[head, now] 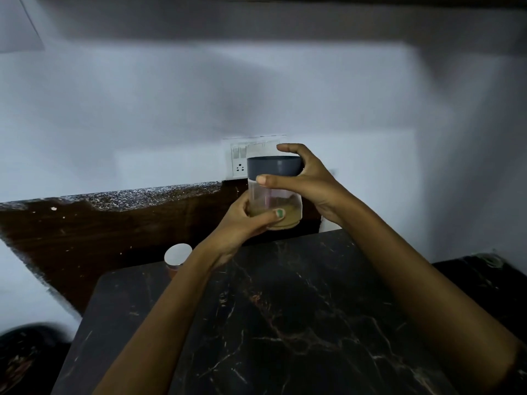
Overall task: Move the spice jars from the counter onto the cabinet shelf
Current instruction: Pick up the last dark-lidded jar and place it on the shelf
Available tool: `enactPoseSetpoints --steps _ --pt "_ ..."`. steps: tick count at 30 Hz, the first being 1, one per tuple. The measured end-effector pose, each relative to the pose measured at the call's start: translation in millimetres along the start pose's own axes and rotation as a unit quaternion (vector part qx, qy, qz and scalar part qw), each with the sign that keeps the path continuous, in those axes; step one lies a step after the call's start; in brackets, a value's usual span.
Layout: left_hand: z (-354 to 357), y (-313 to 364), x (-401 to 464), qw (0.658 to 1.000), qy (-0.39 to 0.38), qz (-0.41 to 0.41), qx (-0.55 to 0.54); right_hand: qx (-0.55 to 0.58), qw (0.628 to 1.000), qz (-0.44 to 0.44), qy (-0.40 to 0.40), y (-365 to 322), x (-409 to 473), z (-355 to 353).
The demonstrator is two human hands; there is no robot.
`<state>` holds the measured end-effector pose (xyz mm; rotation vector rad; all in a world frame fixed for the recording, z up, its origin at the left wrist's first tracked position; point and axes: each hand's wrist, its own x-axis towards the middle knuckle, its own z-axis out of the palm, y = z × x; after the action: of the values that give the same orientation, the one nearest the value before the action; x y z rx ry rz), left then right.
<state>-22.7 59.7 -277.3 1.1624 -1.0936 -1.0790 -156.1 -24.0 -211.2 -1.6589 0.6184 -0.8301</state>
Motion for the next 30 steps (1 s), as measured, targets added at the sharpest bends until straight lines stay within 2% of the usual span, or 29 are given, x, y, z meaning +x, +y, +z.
enactPoseSetpoints --steps 4,7,11,14,17,20,23,27,30 --pt "-9 4 -1 0.996 -0.052 -0.039 -0.067 0.020 0.997 0.026 -0.071 -6 1 -10" --pt "-9 7 -4 0.988 -0.091 -0.058 -0.110 0.045 0.997 0.025 -0.062 -5 -2 -9" --pt "2 9 -2 0.999 -0.012 -0.023 -0.043 0.036 0.999 -0.009 0.025 -2 -6 0" --pt "4 11 1 1.000 0.017 -0.003 -0.019 0.023 0.999 -0.018 0.033 -3 -6 2" --pt "-1 13 1 0.999 -0.016 -0.024 -0.045 0.038 0.999 0.003 -0.009 -11 -3 -6" --pt "-8 12 -3 0.987 -0.074 -0.057 -0.131 0.087 0.994 0.042 -0.049 -15 2 -13" --pt "-5 13 -6 0.979 -0.107 -0.074 -0.154 0.135 0.988 0.050 -0.049 -14 3 -11" --pt "4 20 -2 0.989 -0.060 -0.051 -0.122 0.082 0.996 0.022 0.013 -10 1 -6" --pt "3 23 -1 0.990 -0.051 -0.043 -0.123 0.064 0.998 0.017 0.007 -11 0 -5"
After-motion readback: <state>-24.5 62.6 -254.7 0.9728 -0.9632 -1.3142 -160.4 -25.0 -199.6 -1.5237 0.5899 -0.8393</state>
